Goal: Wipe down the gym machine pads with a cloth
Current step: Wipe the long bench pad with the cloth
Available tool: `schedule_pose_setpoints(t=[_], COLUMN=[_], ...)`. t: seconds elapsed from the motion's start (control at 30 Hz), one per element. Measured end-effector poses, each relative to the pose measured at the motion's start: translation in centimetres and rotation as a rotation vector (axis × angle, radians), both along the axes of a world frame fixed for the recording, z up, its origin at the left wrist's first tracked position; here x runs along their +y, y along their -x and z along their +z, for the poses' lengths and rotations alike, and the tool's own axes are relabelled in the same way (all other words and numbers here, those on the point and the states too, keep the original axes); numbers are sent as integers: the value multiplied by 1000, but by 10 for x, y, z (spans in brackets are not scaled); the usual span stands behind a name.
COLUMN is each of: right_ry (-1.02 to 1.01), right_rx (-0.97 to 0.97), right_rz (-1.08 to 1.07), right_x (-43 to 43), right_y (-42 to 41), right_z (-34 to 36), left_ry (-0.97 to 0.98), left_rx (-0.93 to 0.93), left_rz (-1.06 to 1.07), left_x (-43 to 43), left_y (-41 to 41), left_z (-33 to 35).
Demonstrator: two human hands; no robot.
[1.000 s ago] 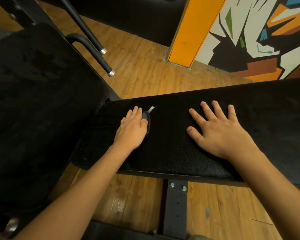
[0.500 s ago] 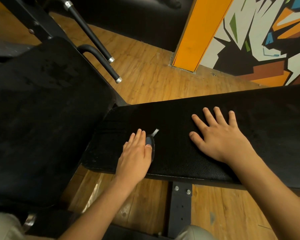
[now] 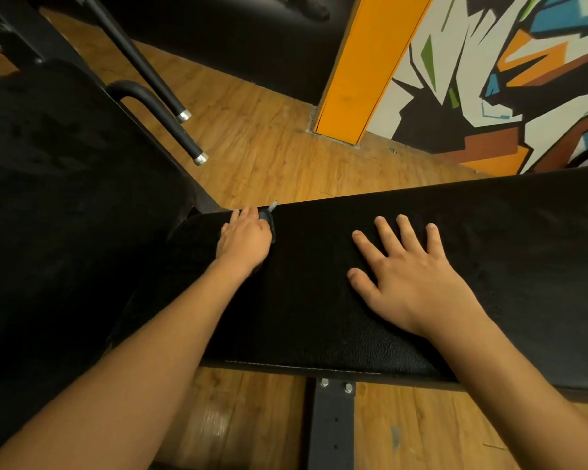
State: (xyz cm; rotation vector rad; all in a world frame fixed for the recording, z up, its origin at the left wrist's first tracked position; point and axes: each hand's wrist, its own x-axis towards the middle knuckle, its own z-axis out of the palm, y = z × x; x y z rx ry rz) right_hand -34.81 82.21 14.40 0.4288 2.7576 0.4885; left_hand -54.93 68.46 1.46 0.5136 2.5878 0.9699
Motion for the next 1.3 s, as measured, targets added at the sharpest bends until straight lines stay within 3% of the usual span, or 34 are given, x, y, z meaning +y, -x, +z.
schedule_pose_setpoints(t=[0.13,0.37,0.67,0.93,1.3], right_ry=[4,18,24,10,15], right_rx=[7,11,10,2,6], right_rz=[1,-1,1,7,4], right_x=[-1,-3,-1,0,-1], right_y=[0,0,0,0,0], right_z=[0,1,1,-1,-1], left_ry=[-18,-77,-34,-44,-42], left_rx=[-6,7,13,8,4], left_rz=[5,-26,-43,-28,-75], left_x=[2,-32,-3,-21,-5], left_y=[12,-41,18,-14,28], left_z=[-2,-7,-7,-14,-11])
